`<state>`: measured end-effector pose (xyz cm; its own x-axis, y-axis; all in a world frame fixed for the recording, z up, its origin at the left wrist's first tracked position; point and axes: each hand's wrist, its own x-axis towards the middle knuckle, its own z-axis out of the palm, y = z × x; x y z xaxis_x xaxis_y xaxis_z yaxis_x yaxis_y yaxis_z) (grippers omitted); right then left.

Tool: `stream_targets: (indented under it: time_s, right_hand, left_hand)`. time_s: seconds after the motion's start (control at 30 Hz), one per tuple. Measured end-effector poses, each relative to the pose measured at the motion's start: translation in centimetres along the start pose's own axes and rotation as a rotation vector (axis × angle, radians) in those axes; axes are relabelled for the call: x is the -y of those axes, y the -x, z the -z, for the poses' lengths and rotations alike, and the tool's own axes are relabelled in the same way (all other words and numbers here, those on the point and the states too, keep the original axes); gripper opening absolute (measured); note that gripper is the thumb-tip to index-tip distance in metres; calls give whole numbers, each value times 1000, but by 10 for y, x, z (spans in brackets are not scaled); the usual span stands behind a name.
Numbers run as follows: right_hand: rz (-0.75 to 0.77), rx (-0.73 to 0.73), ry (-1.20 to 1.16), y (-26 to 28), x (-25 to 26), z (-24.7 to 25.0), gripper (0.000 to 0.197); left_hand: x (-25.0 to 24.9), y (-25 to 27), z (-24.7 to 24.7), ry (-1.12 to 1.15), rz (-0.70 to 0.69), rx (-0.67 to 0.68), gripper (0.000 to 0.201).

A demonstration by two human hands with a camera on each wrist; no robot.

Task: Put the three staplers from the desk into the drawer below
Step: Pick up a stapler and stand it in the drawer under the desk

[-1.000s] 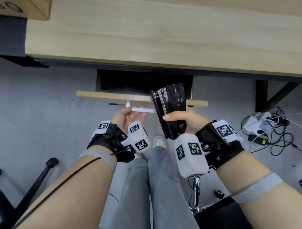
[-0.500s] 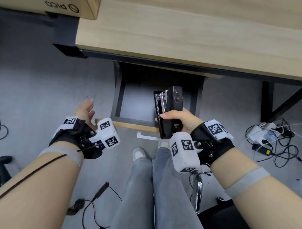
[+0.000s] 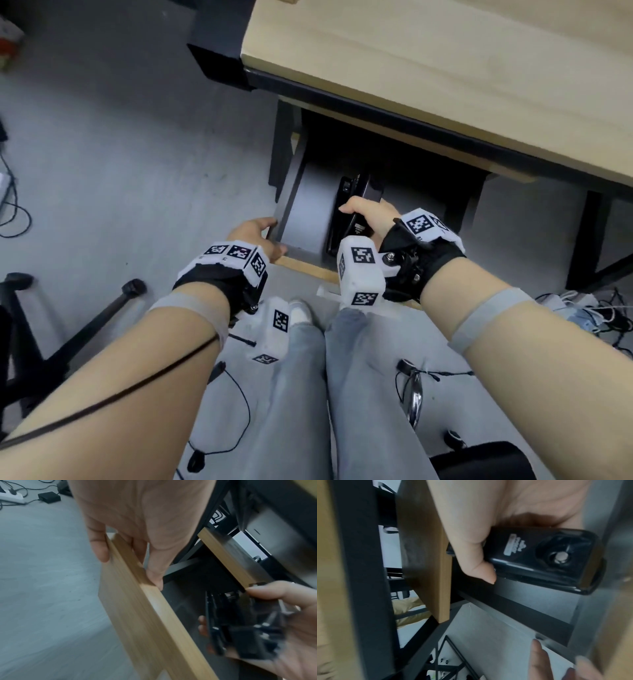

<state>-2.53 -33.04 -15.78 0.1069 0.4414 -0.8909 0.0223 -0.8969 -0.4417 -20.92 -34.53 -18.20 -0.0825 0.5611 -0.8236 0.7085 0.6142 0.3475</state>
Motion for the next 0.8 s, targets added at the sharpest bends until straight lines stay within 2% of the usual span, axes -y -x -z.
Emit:
stream_targets:
  time_s: [0.07,0.13,0.23,0.3,0.37,0.47,0.57,0.67,0.8]
  right_hand:
    - [2,-51,183,-15,1,-11,43]
    - [-1,-29,352,-32,-3,-21,44]
    - [-12,21,465,-44,-8,-39,75]
    - [0,23,673,-47,-7,-44,70]
    - [1,31,788,-48,-8,-48,76]
    - [36,75,786,-62,-17,-54,83]
    - [37,44,792,-70,-25,-61,87]
    - [52,63,821,-72,-27,-64,78]
    - [28,43,751,-76,-36,-64,89]
  left_hand:
    - [5,-3,-1,7,-1,49,71]
    - [10,-6,-2,-8,-5,105,76]
    - [16,-9,-2,-80,-37,154,80]
    - [22,-10,-1,-84,-56,171,82]
    - [27,-10,-2,-32,-77,164,83]
    - [33,-9,-4,-4,-100,142,84]
    - [34,-9,-3,-11,-112,136,83]
    - [34,-10,-3,35,-92,149,83]
    - [34,-8,-6,48,-84,146,81]
